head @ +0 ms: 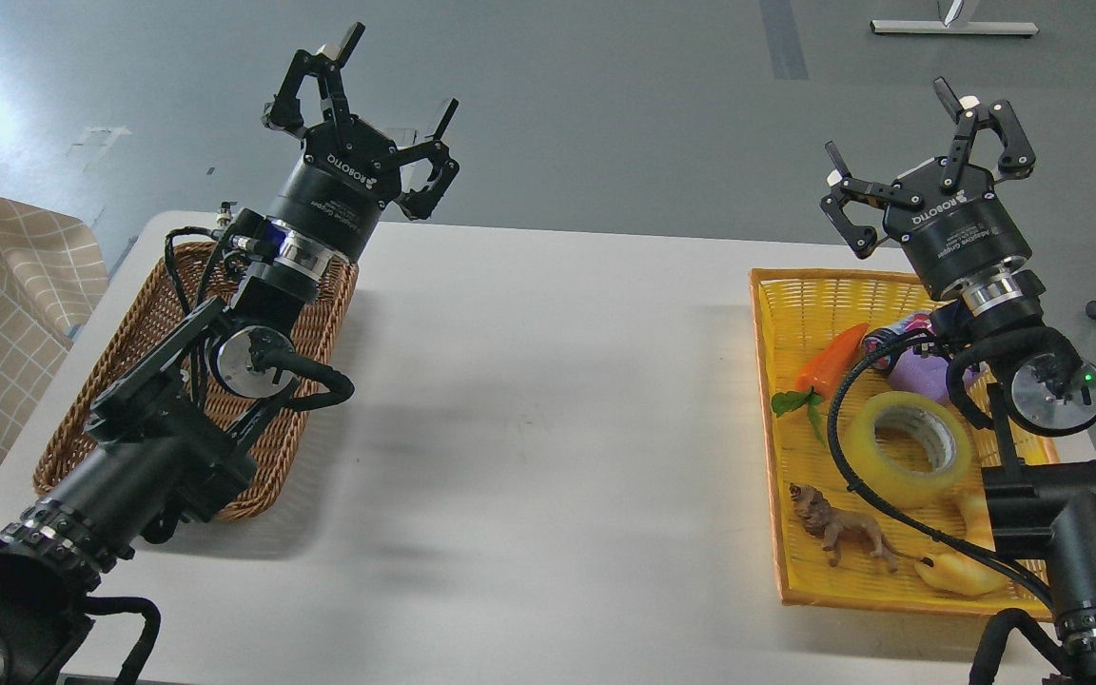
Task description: Place and transfer tape with both arms
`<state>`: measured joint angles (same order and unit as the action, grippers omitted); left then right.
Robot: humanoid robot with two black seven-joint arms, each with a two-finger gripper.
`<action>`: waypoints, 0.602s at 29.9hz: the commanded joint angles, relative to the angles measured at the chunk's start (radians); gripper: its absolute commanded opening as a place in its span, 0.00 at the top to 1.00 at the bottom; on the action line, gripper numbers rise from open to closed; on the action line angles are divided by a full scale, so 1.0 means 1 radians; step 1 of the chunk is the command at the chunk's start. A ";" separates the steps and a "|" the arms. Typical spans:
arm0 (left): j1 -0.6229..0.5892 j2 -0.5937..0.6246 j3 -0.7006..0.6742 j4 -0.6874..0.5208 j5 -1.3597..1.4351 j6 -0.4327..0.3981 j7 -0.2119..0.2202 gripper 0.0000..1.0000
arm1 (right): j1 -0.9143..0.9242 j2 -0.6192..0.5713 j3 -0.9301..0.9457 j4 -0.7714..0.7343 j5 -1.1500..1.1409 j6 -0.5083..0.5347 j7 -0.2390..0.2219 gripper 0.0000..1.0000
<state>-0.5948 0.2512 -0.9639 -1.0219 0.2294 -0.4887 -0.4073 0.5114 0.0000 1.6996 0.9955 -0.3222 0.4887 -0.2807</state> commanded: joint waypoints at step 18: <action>0.006 0.002 -0.002 -0.014 -0.010 0.000 0.001 0.02 | -0.010 0.000 0.000 0.017 0.005 0.000 0.000 0.00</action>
<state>-0.5878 0.2542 -0.9642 -1.0351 0.2222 -0.4887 -0.4064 0.5023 0.0000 1.6996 1.0101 -0.3182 0.4887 -0.2807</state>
